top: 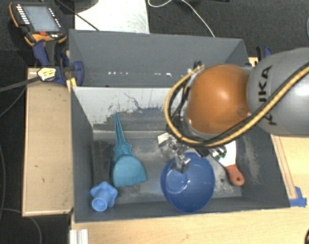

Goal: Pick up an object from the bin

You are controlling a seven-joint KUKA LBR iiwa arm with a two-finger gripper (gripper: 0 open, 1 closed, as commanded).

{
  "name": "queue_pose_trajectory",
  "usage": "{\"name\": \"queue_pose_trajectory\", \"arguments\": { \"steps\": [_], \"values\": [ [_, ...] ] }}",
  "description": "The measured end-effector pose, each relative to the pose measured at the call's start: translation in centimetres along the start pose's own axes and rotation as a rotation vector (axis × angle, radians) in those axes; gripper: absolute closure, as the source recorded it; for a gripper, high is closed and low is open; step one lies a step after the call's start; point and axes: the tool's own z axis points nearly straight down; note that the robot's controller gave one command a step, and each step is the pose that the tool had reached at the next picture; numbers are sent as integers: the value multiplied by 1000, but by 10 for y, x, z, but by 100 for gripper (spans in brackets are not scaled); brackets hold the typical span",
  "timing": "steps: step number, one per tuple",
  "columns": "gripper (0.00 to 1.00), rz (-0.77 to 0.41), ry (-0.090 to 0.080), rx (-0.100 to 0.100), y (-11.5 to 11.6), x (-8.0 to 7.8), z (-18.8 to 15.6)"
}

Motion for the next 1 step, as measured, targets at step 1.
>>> {"name": "queue_pose_trajectory", "arguments": {
  "steps": [1],
  "values": [
    [100,4,-10,4,-2,-4,-38]
  ]
}}
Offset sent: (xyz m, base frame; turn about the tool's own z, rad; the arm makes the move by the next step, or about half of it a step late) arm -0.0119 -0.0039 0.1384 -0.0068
